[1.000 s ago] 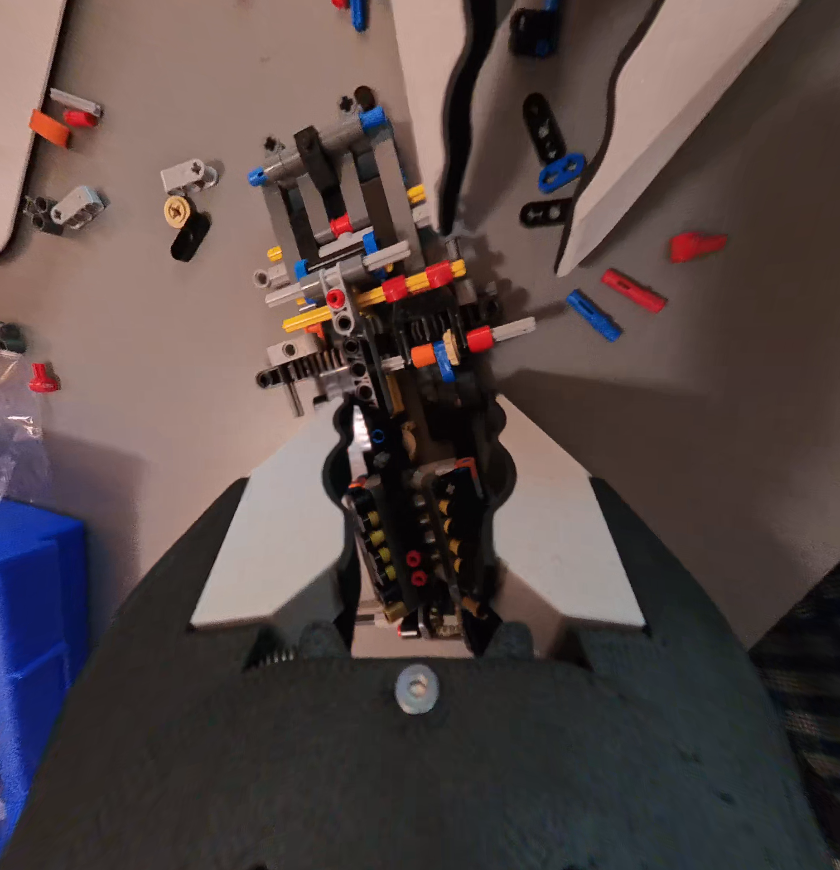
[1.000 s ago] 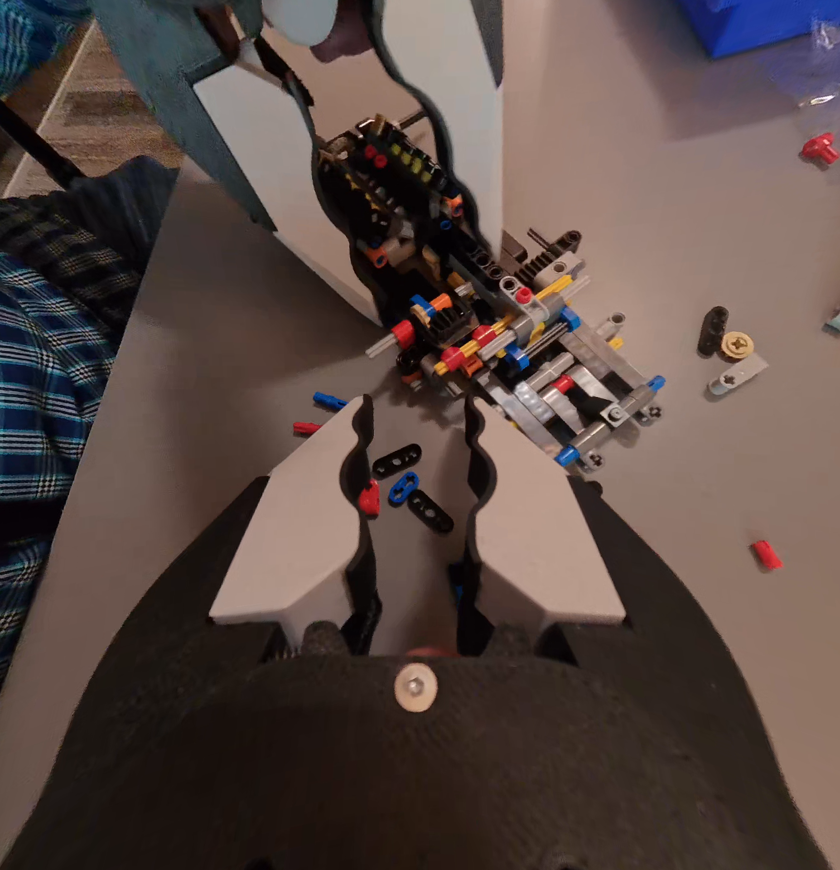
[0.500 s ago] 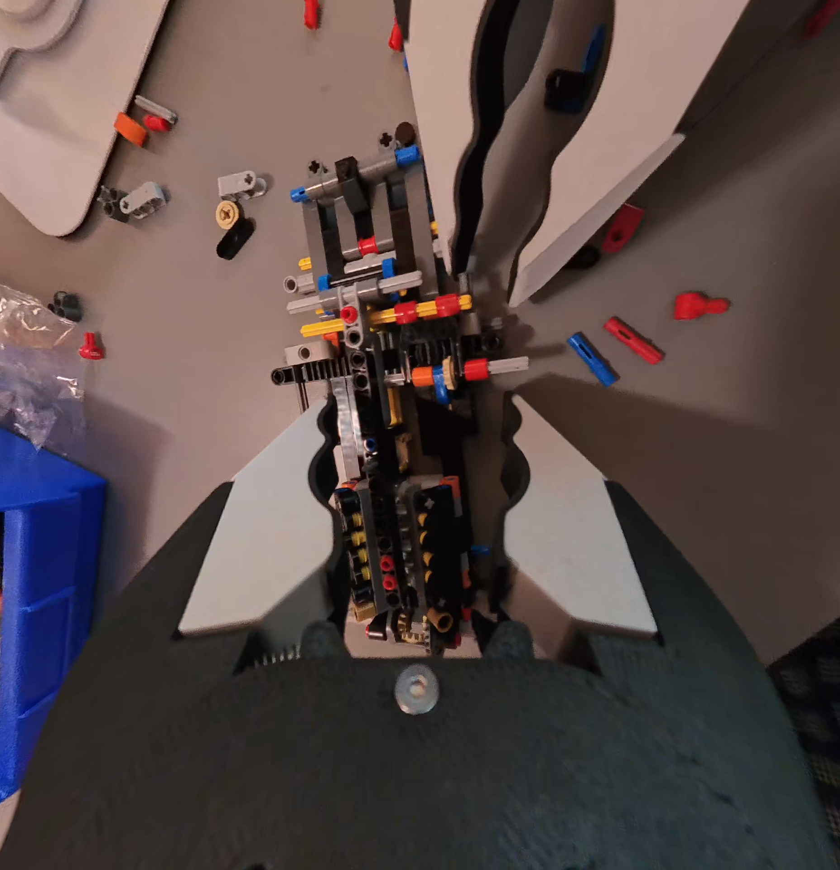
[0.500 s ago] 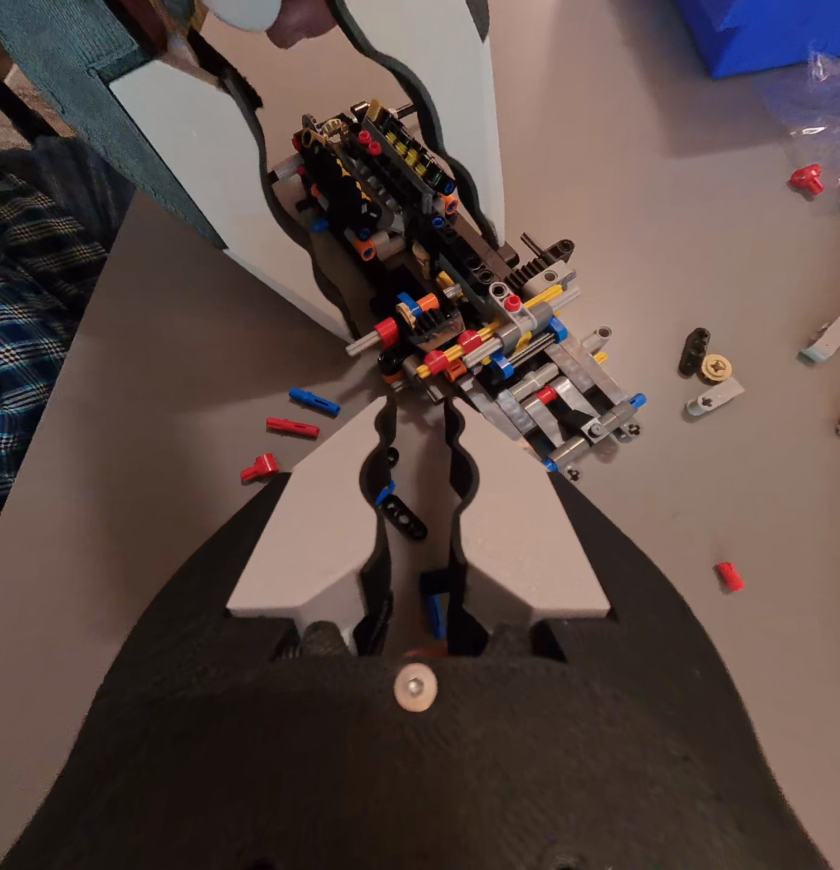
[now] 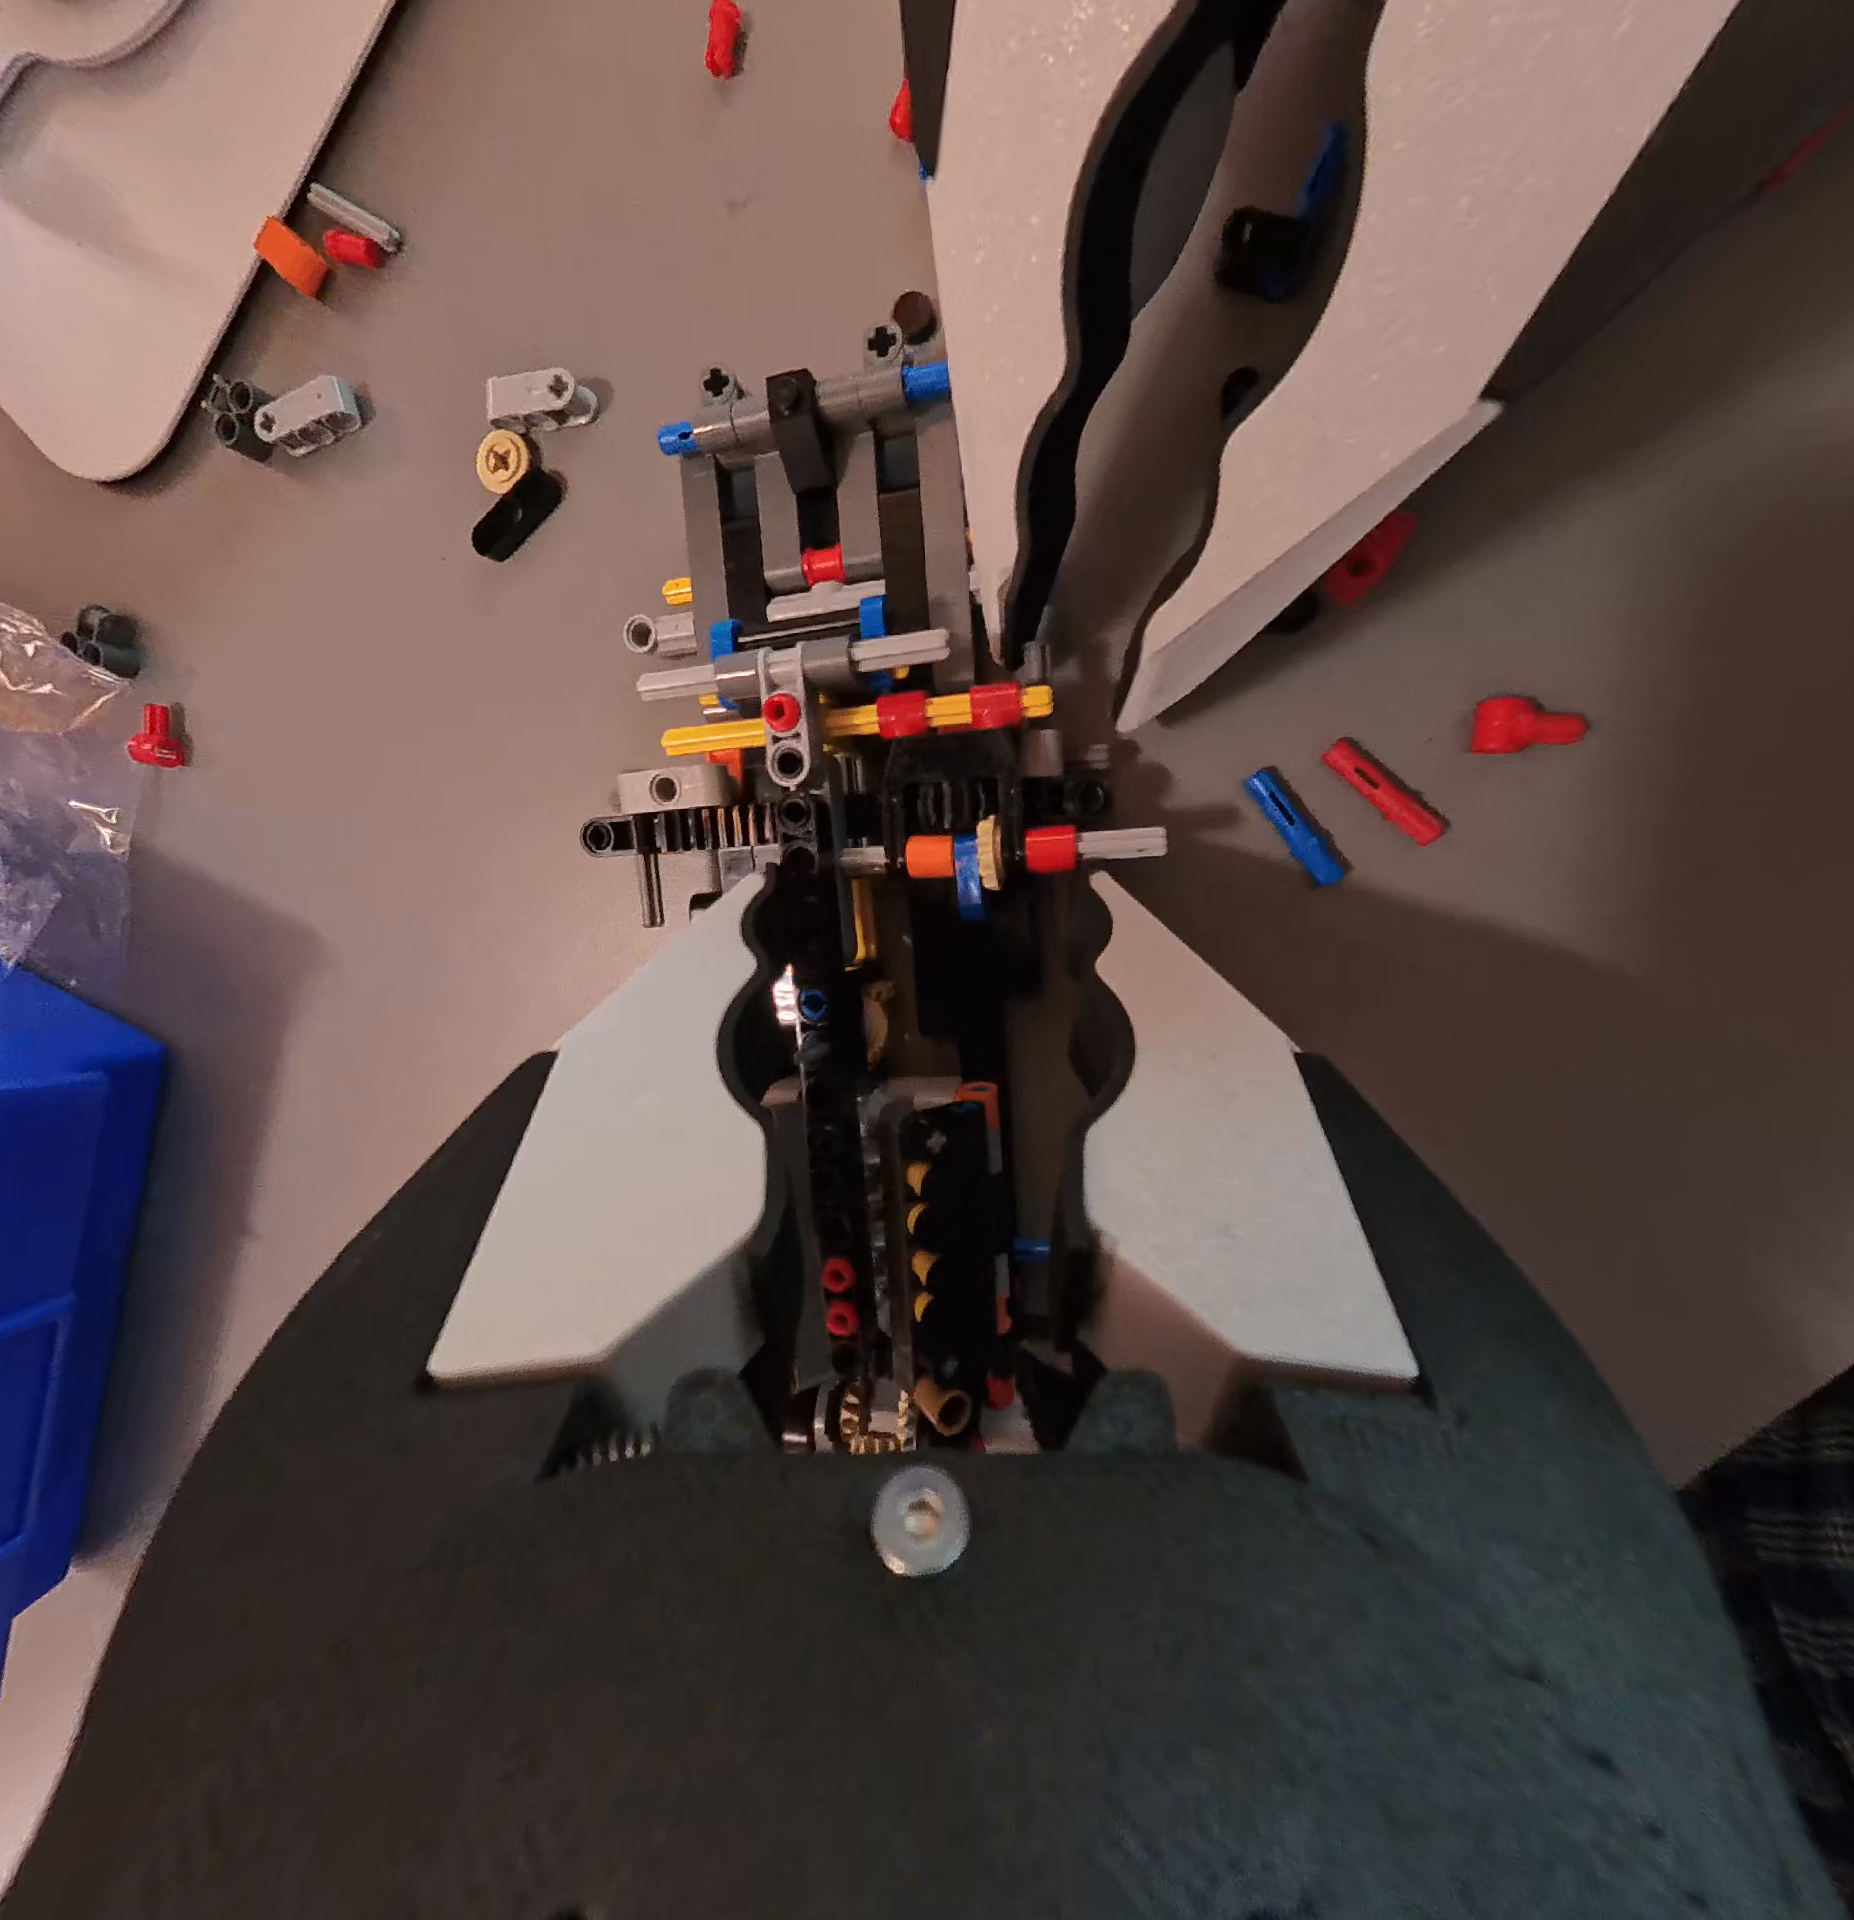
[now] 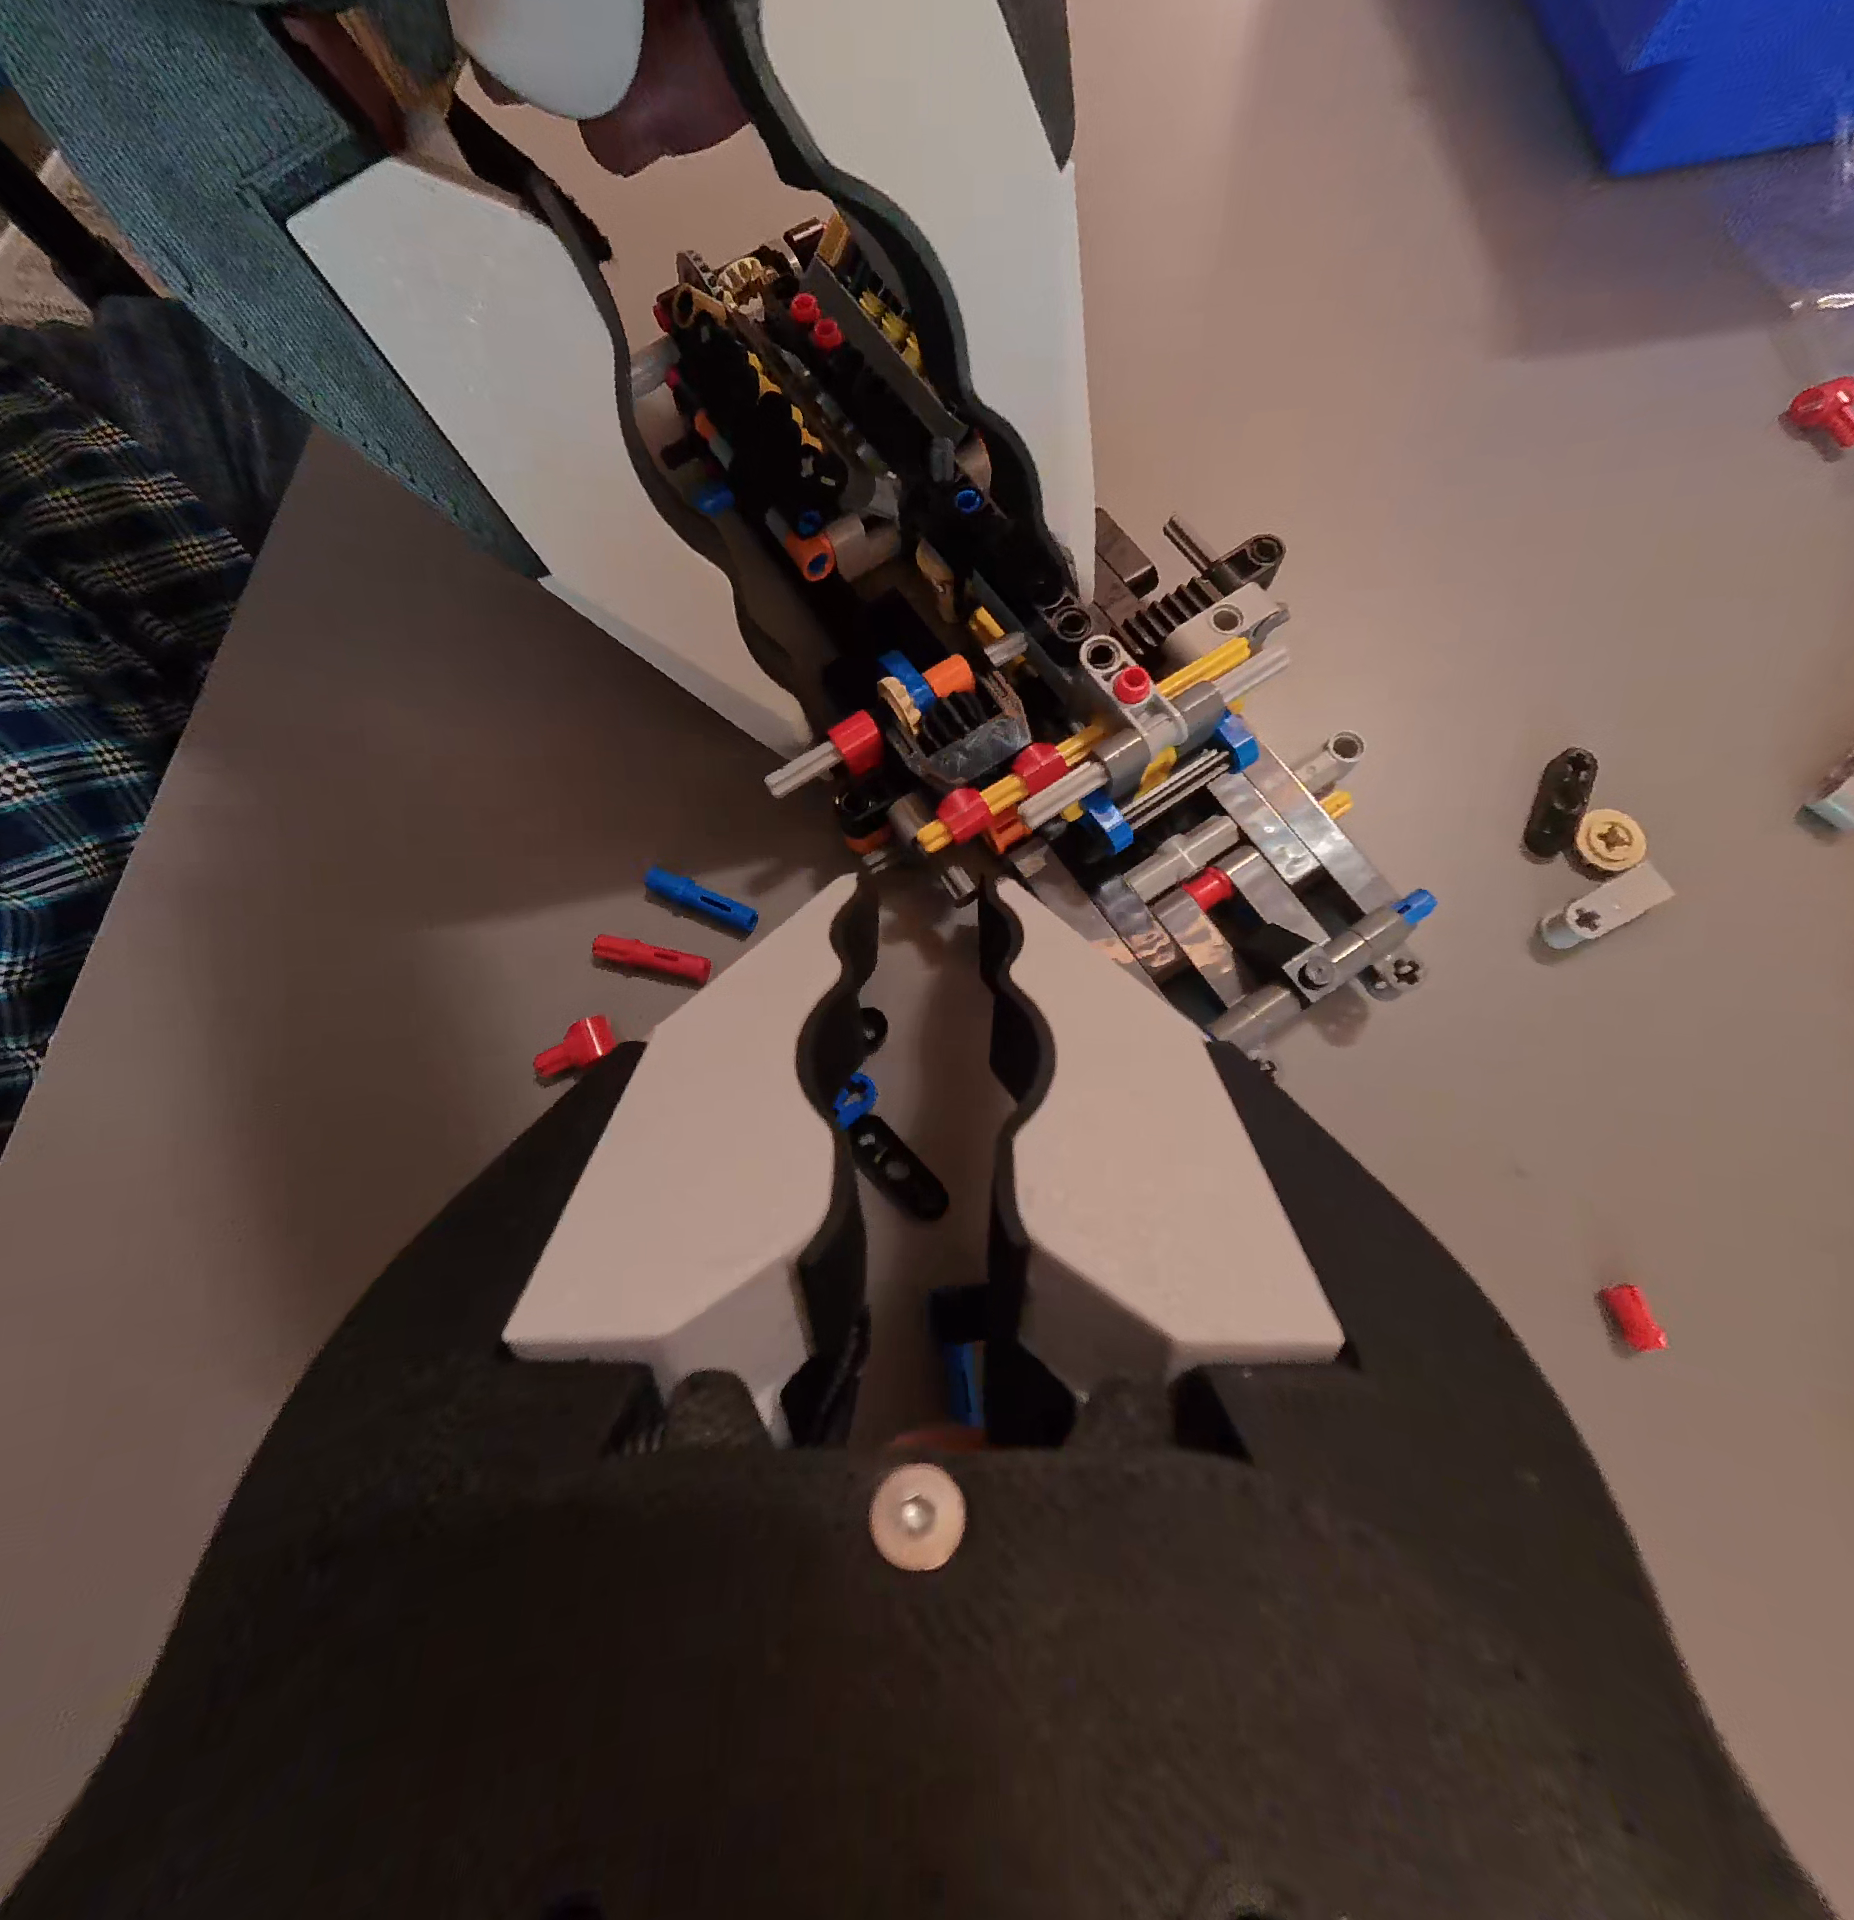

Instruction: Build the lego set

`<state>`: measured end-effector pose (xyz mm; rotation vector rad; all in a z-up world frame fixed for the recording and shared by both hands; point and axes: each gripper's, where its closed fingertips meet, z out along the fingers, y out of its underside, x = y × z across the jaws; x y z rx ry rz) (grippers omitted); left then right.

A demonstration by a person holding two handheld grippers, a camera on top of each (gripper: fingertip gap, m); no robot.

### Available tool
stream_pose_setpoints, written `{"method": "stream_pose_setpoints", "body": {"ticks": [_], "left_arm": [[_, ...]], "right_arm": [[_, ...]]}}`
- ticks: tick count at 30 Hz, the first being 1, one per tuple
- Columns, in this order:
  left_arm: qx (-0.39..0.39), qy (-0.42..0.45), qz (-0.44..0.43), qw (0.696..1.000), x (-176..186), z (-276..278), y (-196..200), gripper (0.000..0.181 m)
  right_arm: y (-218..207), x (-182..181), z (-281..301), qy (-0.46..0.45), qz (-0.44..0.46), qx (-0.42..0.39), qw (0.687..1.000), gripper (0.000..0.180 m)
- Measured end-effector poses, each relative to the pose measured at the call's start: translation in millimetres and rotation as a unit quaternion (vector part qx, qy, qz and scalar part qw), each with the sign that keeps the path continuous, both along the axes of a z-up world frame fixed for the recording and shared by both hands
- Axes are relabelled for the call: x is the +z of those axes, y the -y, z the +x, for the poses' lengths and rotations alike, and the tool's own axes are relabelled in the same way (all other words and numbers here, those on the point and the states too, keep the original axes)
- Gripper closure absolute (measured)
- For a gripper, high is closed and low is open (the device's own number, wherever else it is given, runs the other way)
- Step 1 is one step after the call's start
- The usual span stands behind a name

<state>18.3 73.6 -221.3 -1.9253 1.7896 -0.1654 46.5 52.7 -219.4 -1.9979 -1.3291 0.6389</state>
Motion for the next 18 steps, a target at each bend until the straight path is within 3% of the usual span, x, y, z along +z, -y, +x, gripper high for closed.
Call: {"method": "stream_pose_setpoints", "body": {"ticks": [1, 8, 15, 18], "left_arm": [[0.000, 0.001, -0.001, 1.000, 0.0, 0.2, 0.1, 0.129], [-0.002, 0.005, -0.008, 1.000, -0.8, 0.1, -0.2, 0.127], [-0.013, 0.004, -0.009, 1.000, -1.2, -0.3, -0.1, 0.128], [-0.016, 0.003, -0.010, 1.000, -1.8, 0.0, -0.2, 0.127]], "right_arm": [[0.2, 0.1, 0.2, 0.001, -0.001, 0.003, 1.000, 0.163], [-5.2, 27.1, 0.3, -0.017, 0.052, 0.040, 0.998, 0.145], [-16.0, 21.6, -17.2, 0.023, 0.150, 0.102, 0.983, 0.121], [-18.5, 17.2, -19.8, 0.027, 0.138, 0.136, 0.981, 0.118]]}}
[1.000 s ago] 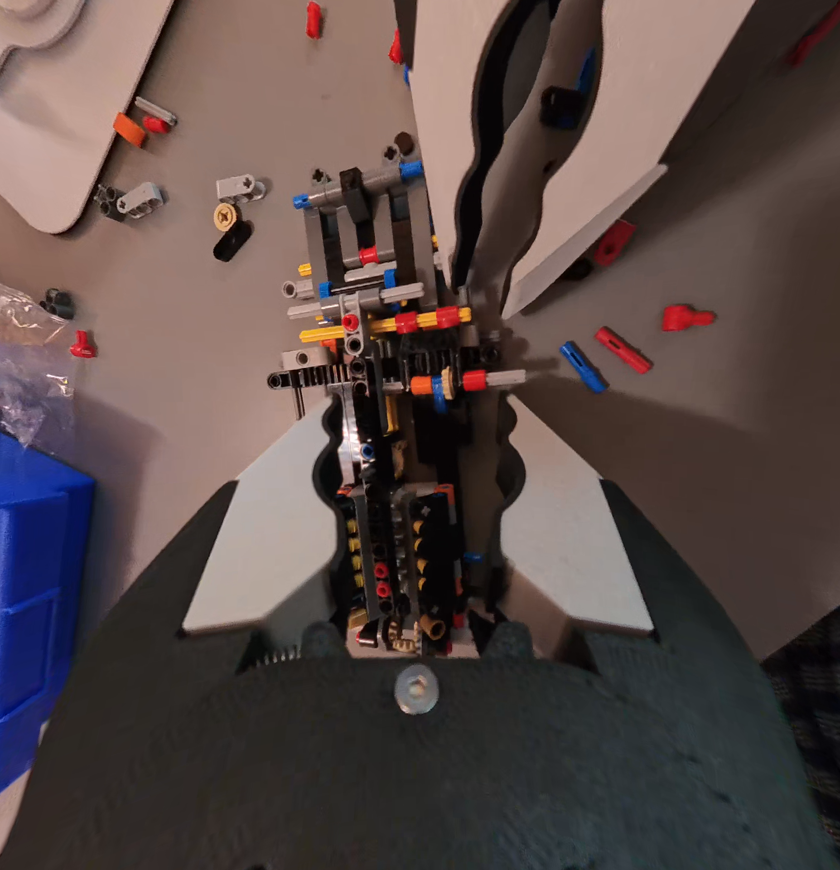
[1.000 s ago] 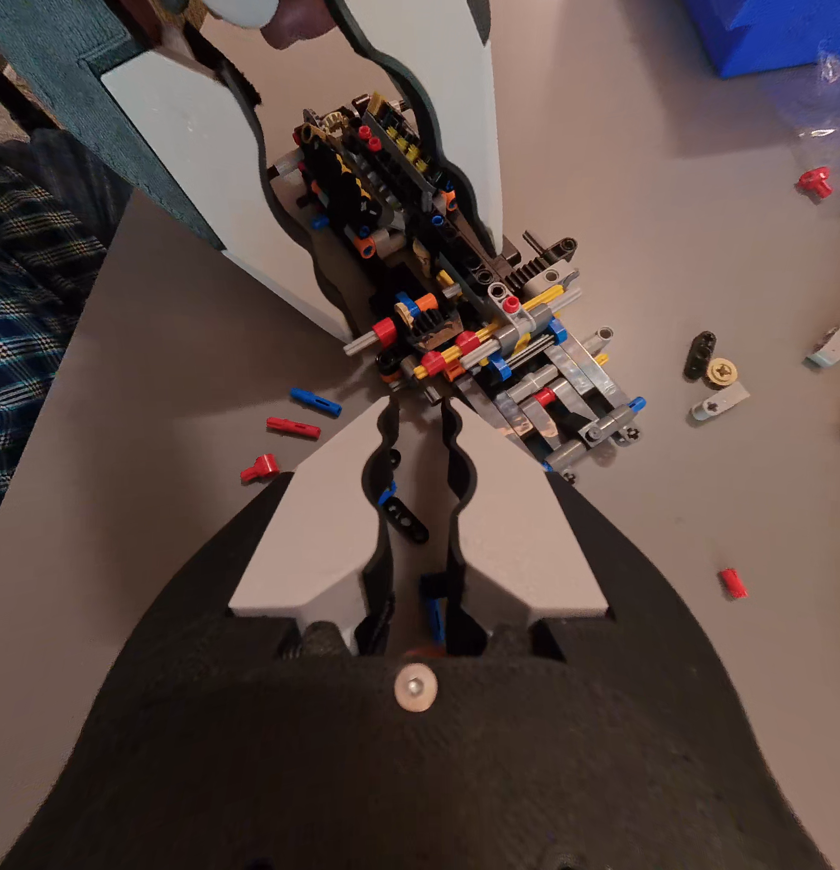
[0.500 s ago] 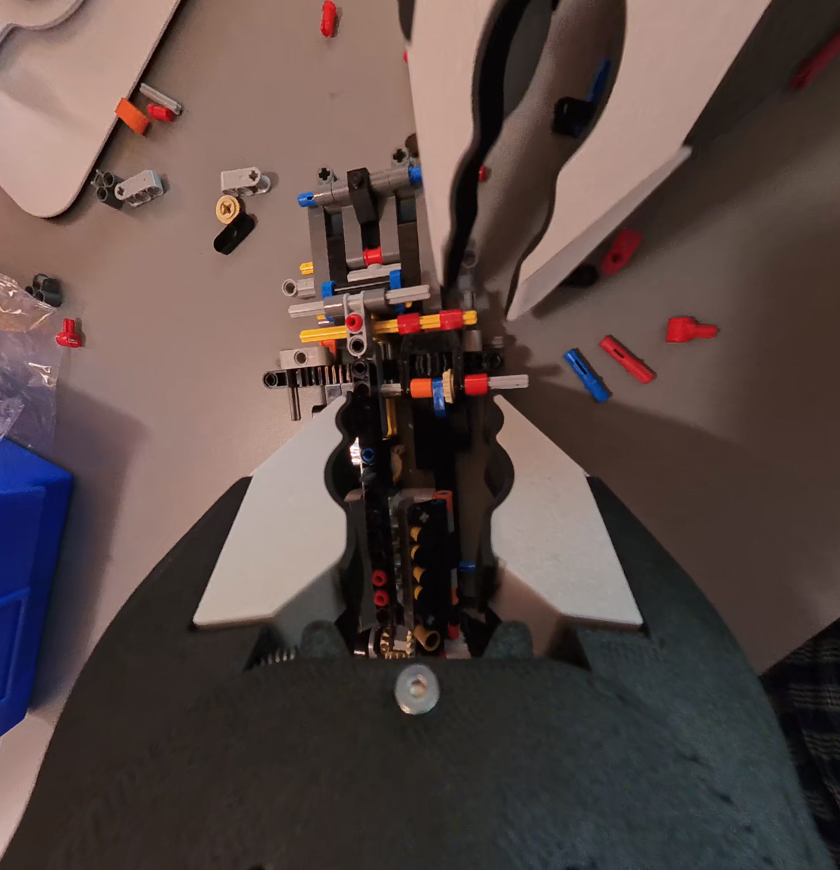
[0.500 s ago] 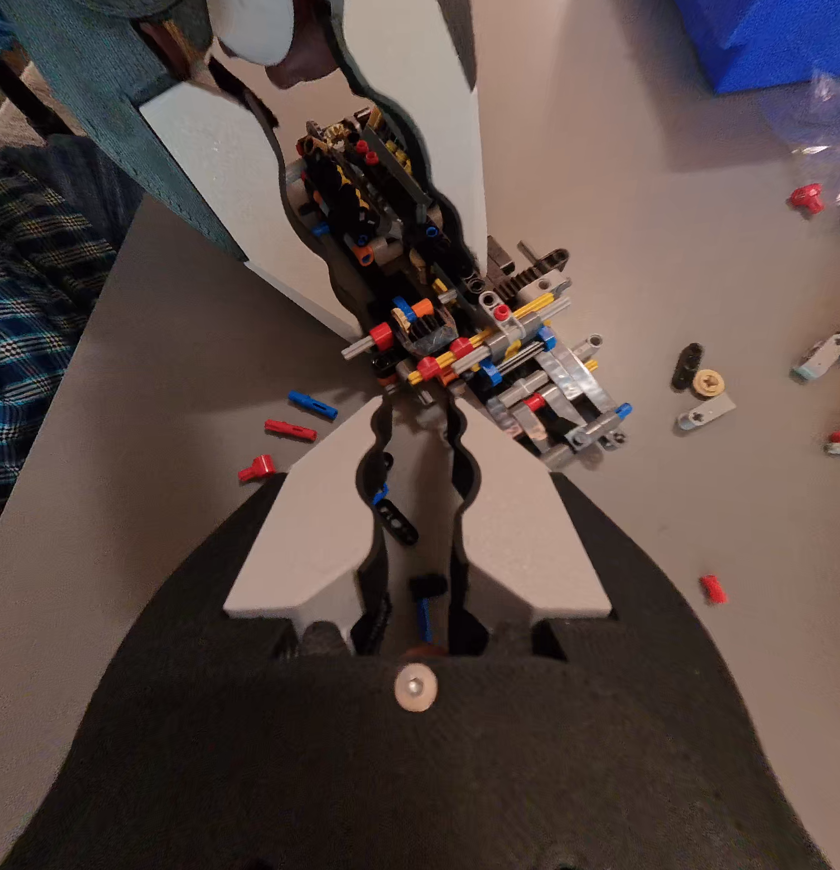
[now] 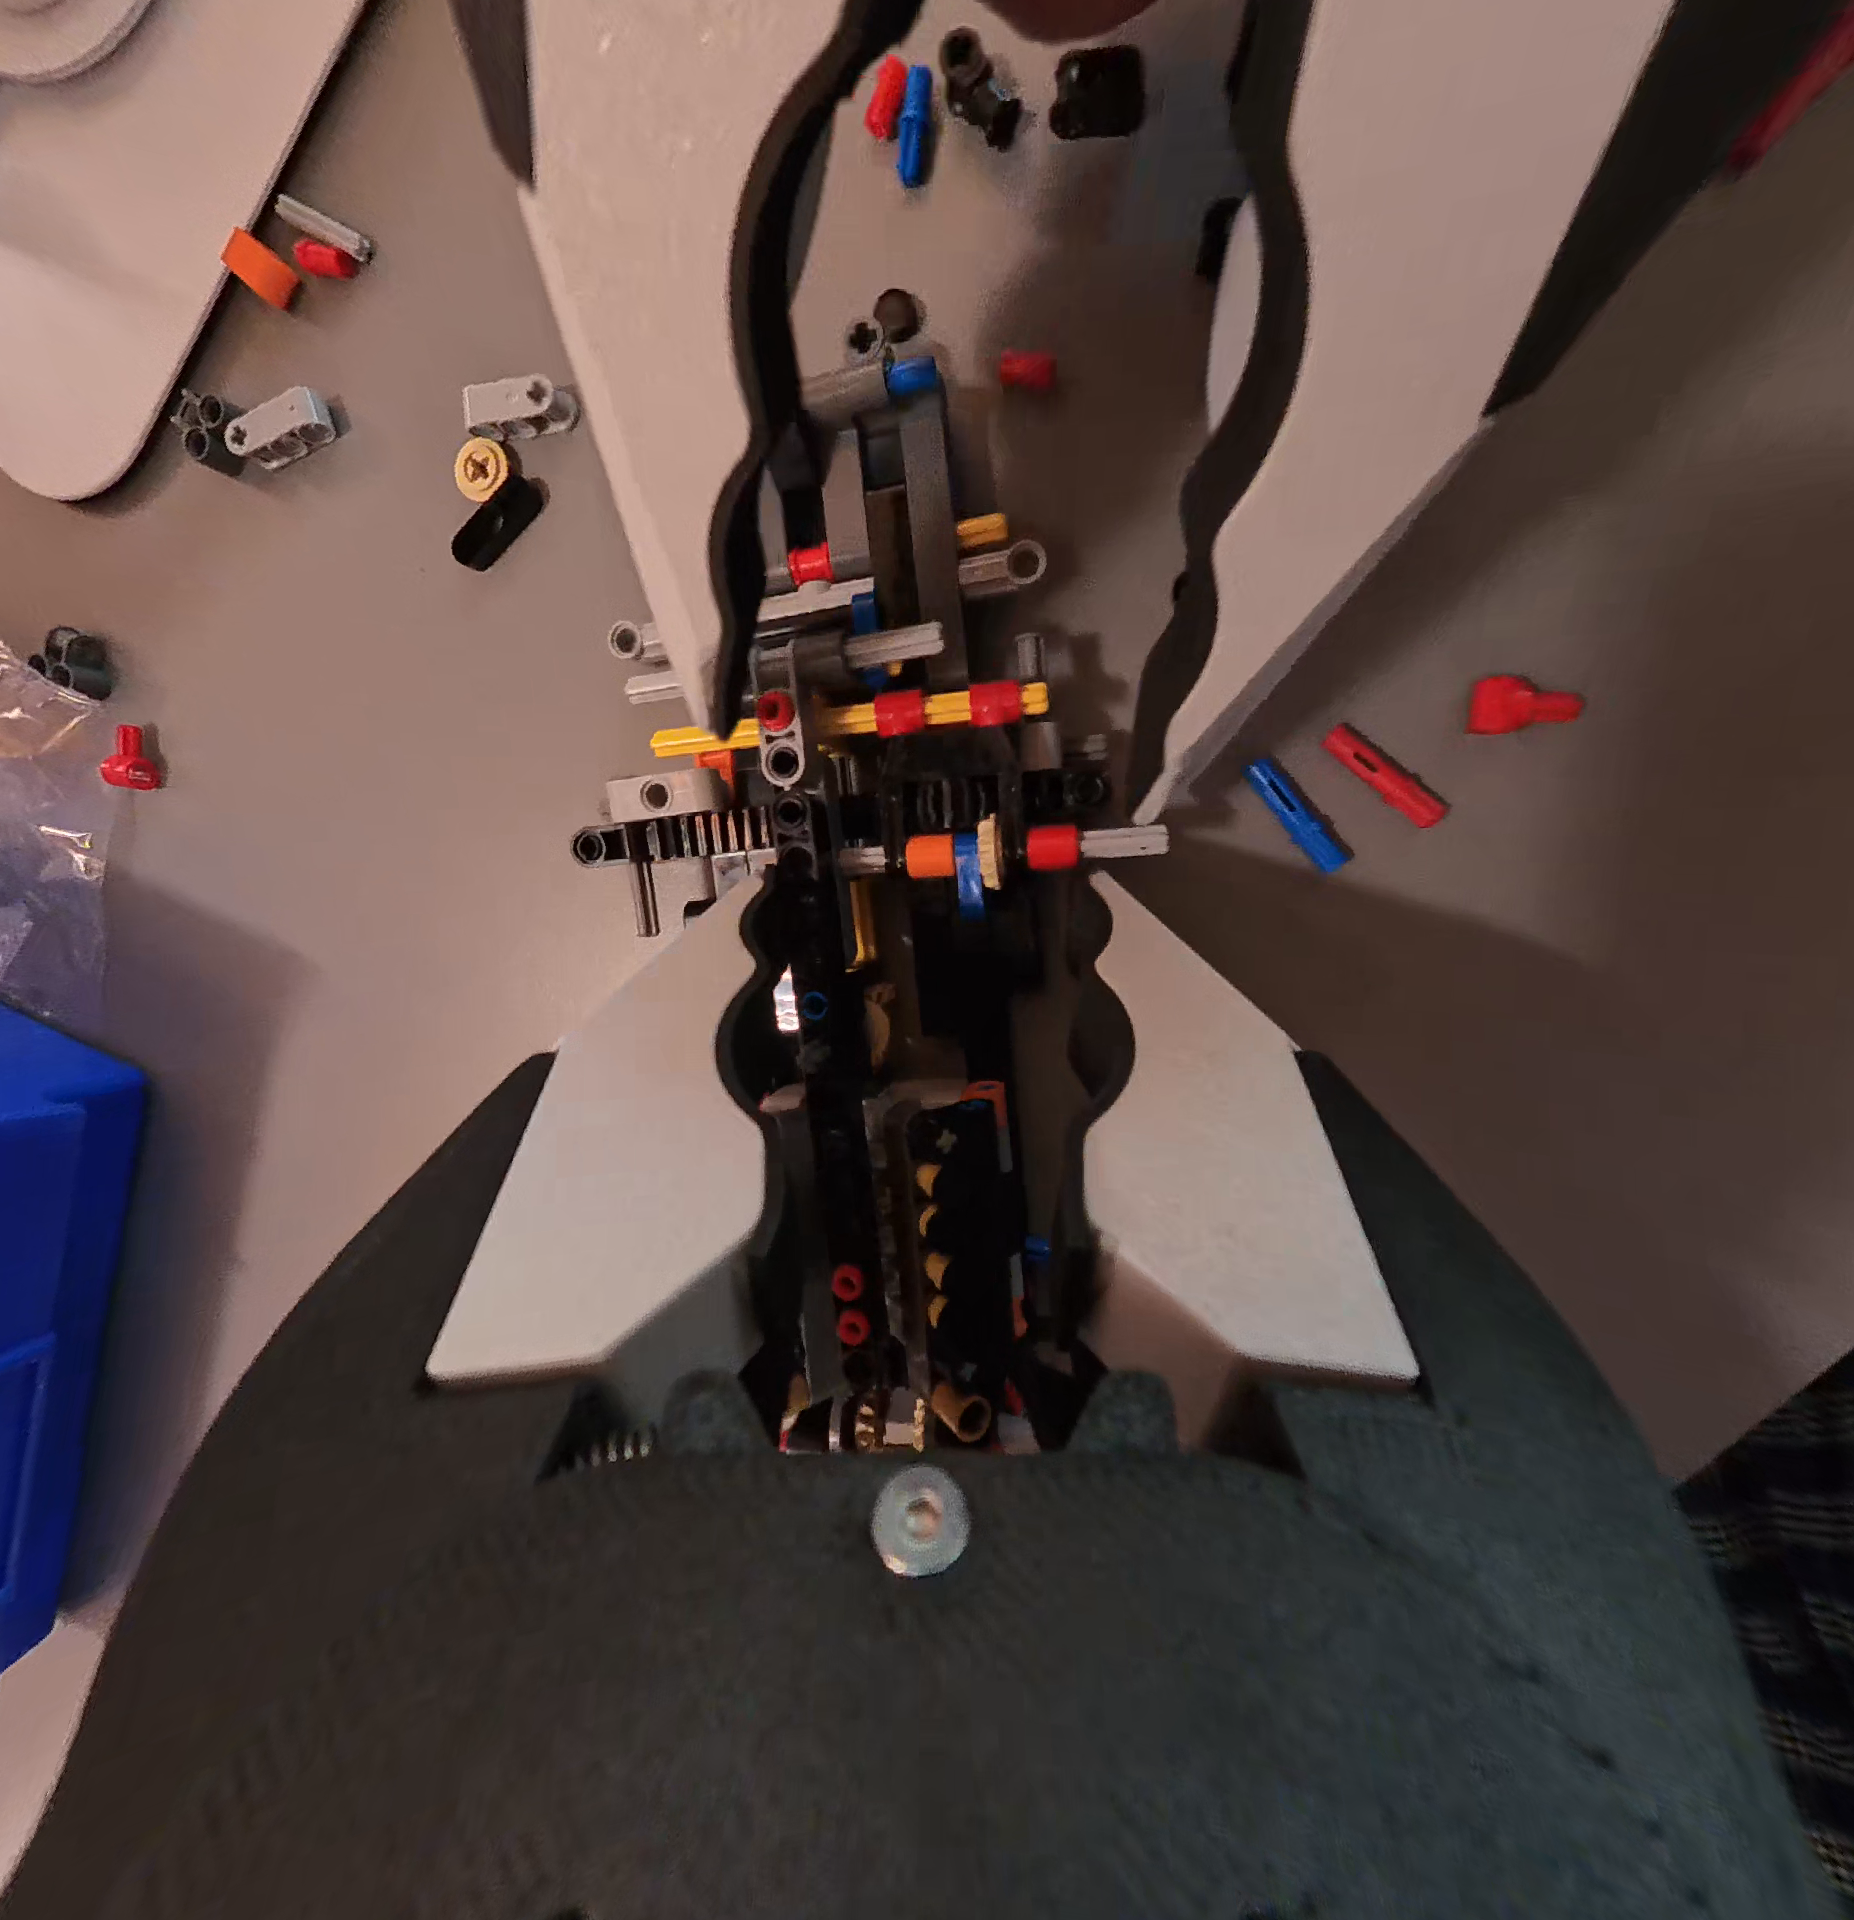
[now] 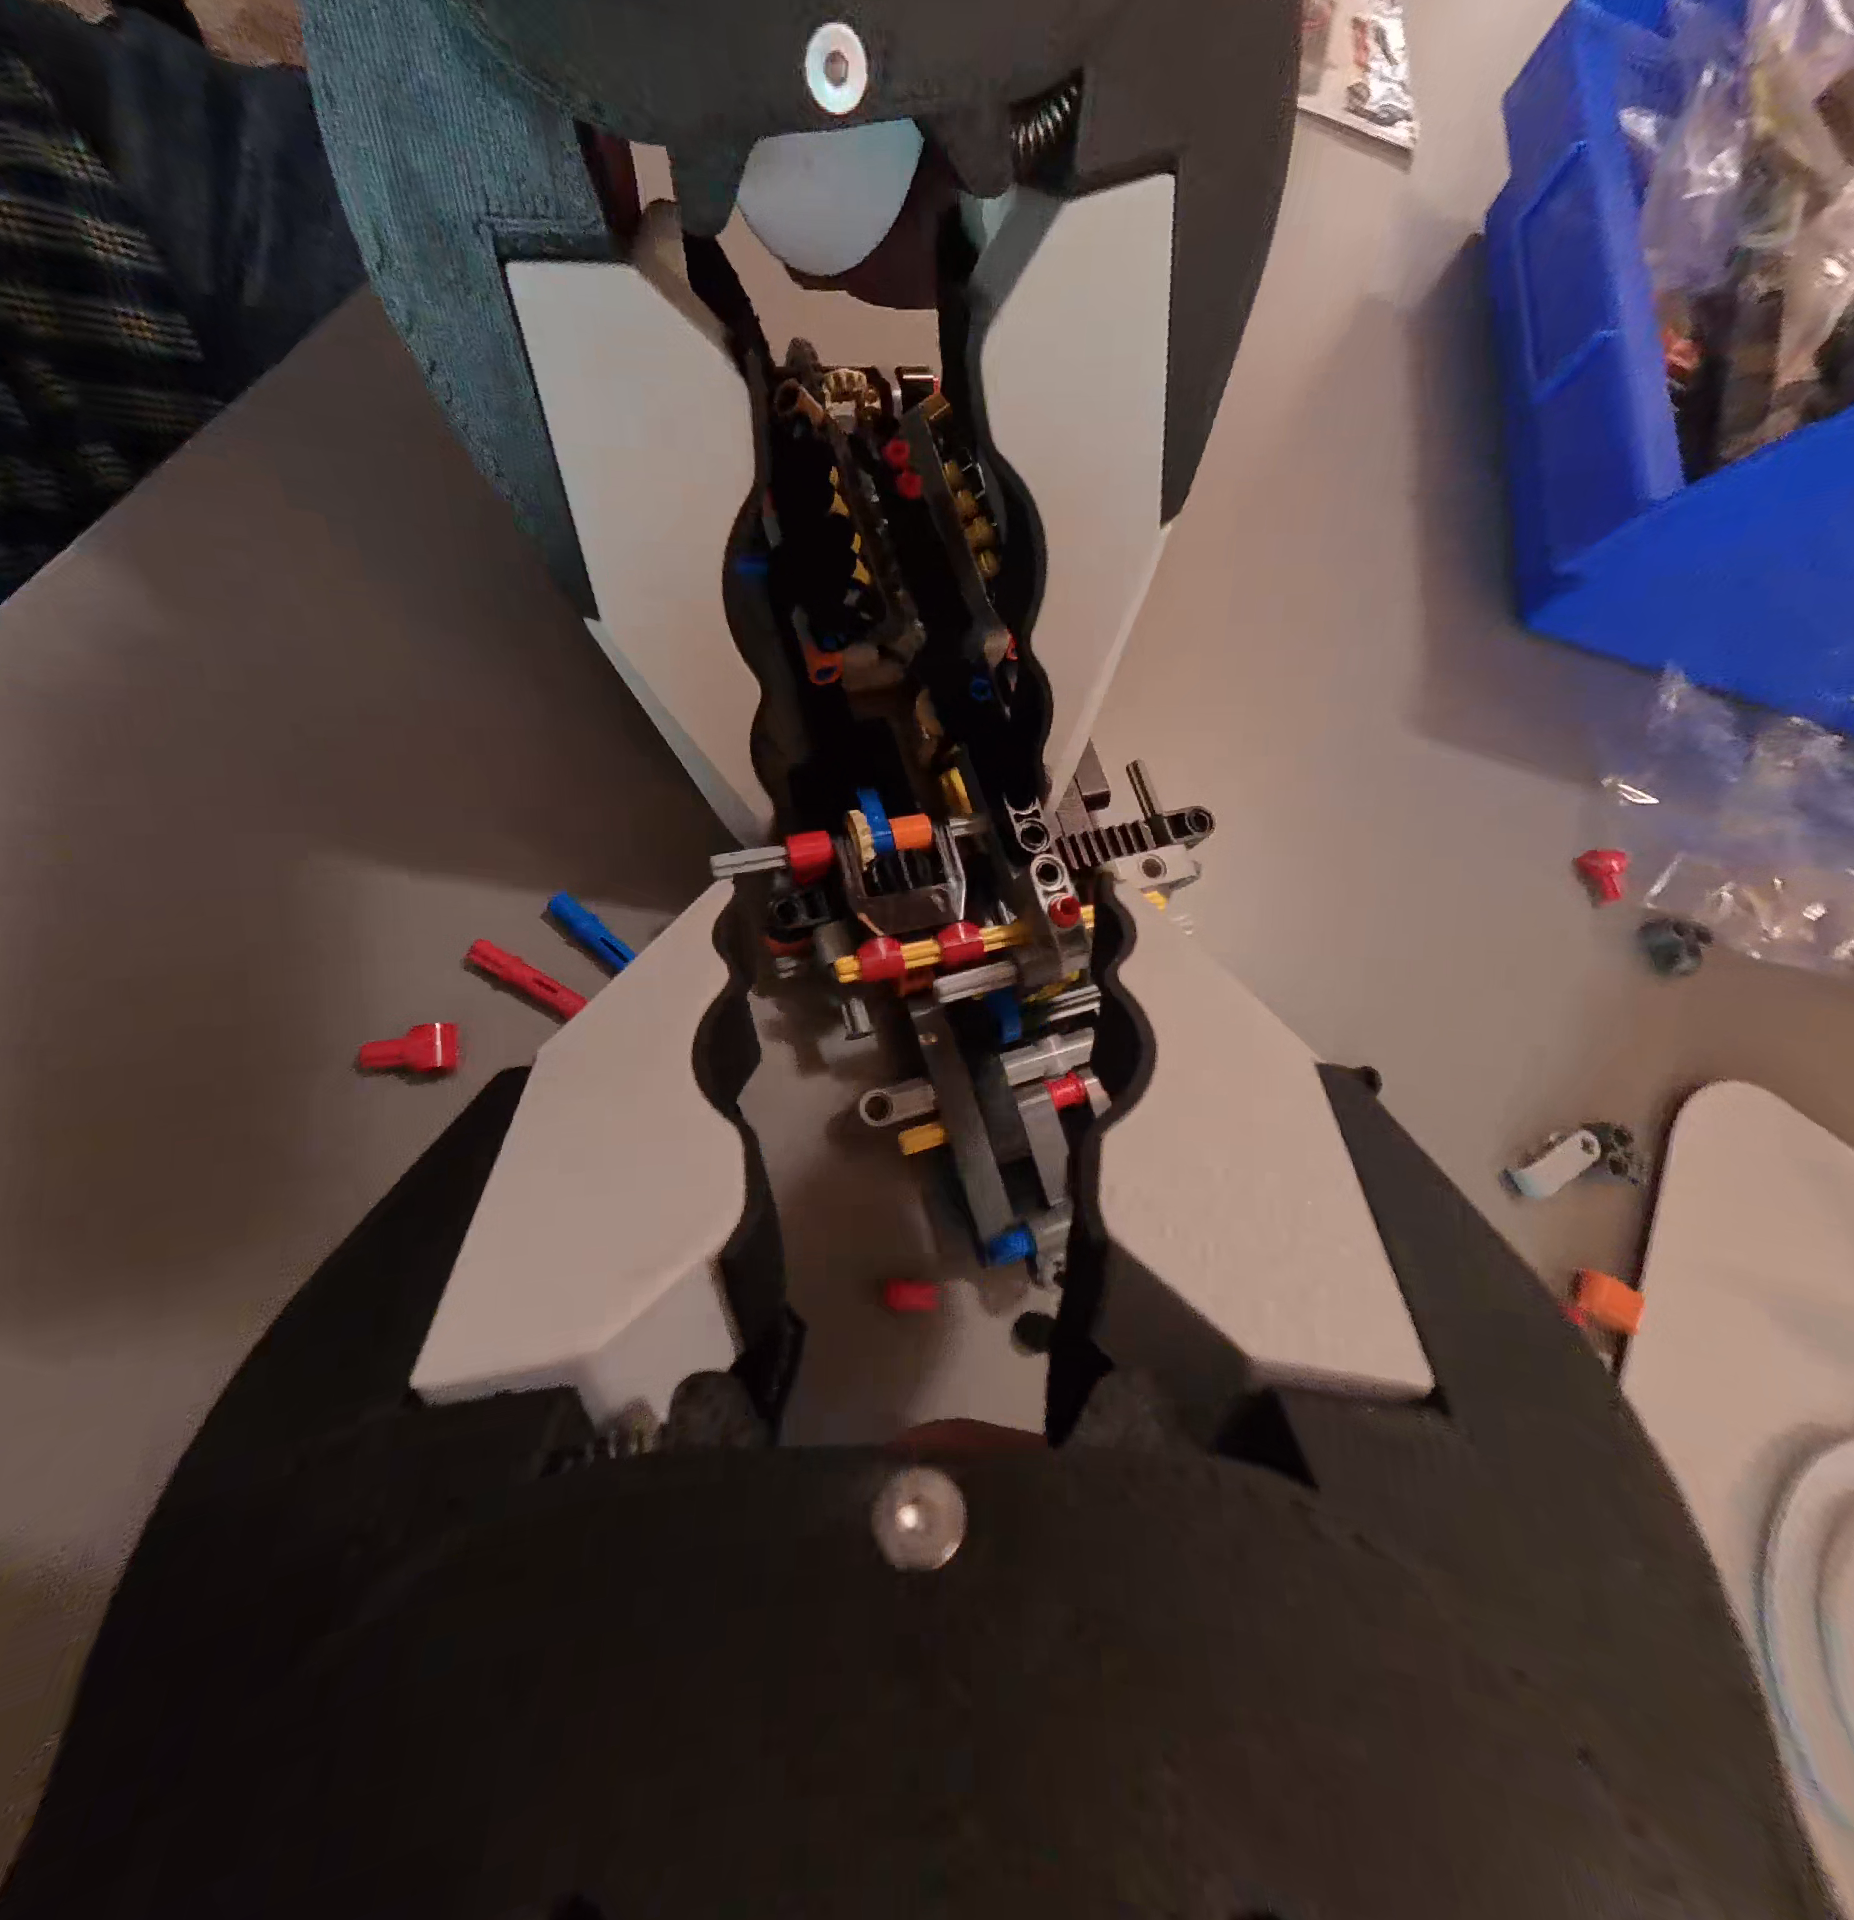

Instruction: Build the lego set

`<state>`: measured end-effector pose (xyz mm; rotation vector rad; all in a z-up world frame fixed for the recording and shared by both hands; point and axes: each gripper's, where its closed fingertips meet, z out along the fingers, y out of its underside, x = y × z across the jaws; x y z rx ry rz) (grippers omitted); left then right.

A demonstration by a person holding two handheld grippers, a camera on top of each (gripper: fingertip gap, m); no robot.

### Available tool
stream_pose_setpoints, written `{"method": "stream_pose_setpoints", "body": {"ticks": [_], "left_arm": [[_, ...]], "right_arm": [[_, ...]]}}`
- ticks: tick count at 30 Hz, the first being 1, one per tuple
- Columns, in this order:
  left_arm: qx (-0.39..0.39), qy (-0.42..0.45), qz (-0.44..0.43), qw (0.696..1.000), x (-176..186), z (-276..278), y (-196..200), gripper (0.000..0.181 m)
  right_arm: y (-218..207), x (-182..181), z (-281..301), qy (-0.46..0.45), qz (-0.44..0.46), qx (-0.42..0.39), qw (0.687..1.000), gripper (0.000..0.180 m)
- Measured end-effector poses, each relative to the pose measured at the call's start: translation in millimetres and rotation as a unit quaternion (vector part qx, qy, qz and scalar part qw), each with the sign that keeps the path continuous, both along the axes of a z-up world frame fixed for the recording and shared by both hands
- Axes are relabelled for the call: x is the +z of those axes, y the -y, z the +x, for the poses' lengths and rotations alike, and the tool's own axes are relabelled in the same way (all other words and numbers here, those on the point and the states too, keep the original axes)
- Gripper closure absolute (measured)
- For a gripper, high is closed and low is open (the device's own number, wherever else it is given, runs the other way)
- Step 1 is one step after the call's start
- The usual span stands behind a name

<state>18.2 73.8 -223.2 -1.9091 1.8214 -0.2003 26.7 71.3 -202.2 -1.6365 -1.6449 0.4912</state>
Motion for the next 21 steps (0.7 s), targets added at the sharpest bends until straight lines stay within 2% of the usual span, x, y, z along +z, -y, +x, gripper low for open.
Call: {"method": "stream_pose_setpoints", "body": {"ticks": [5, 10, 21], "left_arm": [[-0.002, 0.002, -0.007, 1.000, -2.2, 0.7, -0.1, 0.127], [-0.005, 0.004, -0.008, 1.000, -2.6, 0.8, -1.1, 0.127], [-0.012, 0.003, -0.014, 1.000, -3.2, 1.4, -1.0, 0.127]], "right_arm": [[-1.2, -10.5, -3.5, 0.043, -0.018, 0.043, 0.998, 0.117], [-1.6, -11.2, -5.9, 0.039, -0.024, 0.070, 0.997, 0.119], [-3.1, -7.2, -5.5, 0.019, -0.076, 0.073, 0.994, 0.128]]}}
